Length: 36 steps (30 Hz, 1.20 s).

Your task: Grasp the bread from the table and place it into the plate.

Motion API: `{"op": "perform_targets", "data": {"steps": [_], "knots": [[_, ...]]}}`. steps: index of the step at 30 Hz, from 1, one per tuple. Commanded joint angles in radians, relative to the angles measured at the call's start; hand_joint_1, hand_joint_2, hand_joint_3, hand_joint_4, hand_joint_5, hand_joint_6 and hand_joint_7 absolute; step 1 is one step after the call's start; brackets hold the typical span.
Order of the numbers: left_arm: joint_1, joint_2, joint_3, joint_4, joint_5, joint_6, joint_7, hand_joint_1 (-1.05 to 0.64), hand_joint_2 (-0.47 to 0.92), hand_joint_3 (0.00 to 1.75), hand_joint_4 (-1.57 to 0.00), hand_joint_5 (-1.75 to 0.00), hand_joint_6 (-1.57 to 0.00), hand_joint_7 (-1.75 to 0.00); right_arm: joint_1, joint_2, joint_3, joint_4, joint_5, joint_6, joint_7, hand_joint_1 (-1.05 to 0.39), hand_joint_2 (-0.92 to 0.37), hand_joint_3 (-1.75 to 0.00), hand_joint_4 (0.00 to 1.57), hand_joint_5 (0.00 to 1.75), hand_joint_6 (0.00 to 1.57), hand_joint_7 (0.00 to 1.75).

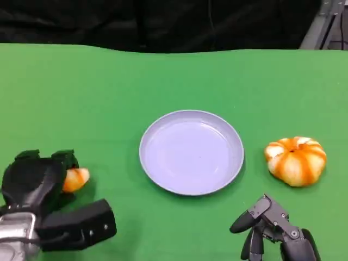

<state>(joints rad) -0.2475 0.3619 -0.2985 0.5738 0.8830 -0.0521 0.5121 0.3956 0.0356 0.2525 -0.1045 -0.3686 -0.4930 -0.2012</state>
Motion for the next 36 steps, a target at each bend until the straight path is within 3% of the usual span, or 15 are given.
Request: {"op": "perform_targets", "data": {"steps": [1,3,12,24,32,35,36], "knots": [[0.002,0.024,-0.008,0.008,-0.002,-0.126,0.233,-0.13,0.4,1.02,-1.02,-1.75,-0.82,-1.74,0.006,-0.005,-0.002,-0.007,0.014,-0.006,-0.002,-0.12,-0.73,-1.4,0.77,1.75,0.39,1.75],[-0.004,0.019,-0.012,0.003,0.003,-0.15,0.294,-0.11,0.22,1.31,-1.04,-1.75,-0.85,-1.75,0.005,-0.006,-0.001,-0.004,0.023,-0.012,0.002,-0.11,-0.73,-1.41,0.77,1.75,0.4,1.75],[-0.044,-0.021,-0.055,-0.076,-0.014,-0.246,0.304,-0.07,0.09,1.59,-1.09,-1.75,-0.9,-1.75,0.009,-0.009,-0.001,-0.011,0.019,-0.006,0.003,-0.11,-0.73,-1.41,0.78,1.75,0.39,1.75],[-0.281,-0.183,-0.156,0.111,-0.016,-0.263,0.278,-0.12,0.17,1.51,-1.06,-1.75,-0.85,-1.75,0.018,-0.005,0.007,-0.015,0.017,-0.009,0.001,-0.11,-0.73,-1.4,0.77,1.75,0.39,1.75],[-0.425,-0.281,-0.226,0.278,-0.007,-0.237,0.247,-0.14,0.21,1.28,-1.04,-1.75,-0.84,-1.75,0.029,-0.009,0.012,-0.026,0.021,-0.012,0.003,-0.11,-0.74,-1.4,0.75,1.75,0.38,1.75],[-0.471,-0.318,-0.241,0.333,-0.021,-0.208,0.192,-0.19,0.31,1.06,-1.0,-1.75,-0.8,-1.72,0.036,-0.007,0.011,-0.036,0.015,-0.001,-0.002,-0.12,-0.73,-1.39,0.75,1.75,0.39,1.75],[-0.487,-0.33,-0.237,0.34,-0.045,-0.189,0.107,-0.19,0.33,1.03,-1.0,-1.75,-0.8,-1.71,0.037,-0.009,0.01,-0.037,0.01,-0.002,-0.004,-0.12,-0.73,-1.39,0.76,1.75,0.39,1.75]]}}
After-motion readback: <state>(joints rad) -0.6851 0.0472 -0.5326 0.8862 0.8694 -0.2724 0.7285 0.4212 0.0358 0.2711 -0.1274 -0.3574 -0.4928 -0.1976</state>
